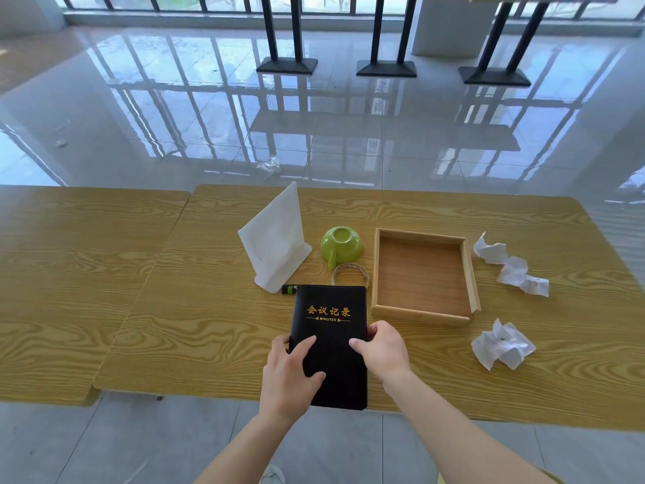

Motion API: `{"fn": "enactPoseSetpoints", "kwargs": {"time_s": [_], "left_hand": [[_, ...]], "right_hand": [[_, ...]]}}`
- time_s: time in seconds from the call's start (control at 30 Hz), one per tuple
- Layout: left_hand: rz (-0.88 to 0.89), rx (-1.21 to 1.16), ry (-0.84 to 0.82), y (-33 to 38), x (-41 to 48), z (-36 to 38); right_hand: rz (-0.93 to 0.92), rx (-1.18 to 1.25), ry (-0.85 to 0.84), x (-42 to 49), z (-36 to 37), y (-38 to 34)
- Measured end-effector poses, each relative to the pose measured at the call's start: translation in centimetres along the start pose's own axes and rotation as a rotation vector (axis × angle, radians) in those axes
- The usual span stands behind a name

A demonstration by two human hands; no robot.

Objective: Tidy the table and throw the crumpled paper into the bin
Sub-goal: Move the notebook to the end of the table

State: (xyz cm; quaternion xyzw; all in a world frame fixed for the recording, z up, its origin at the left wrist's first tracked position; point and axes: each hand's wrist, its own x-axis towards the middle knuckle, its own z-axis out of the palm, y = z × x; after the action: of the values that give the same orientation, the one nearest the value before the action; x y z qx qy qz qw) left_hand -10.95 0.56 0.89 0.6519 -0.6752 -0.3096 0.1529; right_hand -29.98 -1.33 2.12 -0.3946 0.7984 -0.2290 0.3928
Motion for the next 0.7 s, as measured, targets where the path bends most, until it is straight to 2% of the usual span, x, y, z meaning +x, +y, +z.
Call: {"fn": "enactPoseSetpoints", "kwargs": {"time_s": [0.3, 0.7], "left_hand": [[0.118, 0.059, 0.04, 4.9, 0.0, 1.1], [0.177, 0.061, 0.027, 15.2, 0.5, 4.2]], "right_hand": [[-0.043, 0.039, 0.046, 0.2, -4.7, 1.7], [-0.057, 0.07, 0.126, 1.4, -14.6, 4.8]]}}
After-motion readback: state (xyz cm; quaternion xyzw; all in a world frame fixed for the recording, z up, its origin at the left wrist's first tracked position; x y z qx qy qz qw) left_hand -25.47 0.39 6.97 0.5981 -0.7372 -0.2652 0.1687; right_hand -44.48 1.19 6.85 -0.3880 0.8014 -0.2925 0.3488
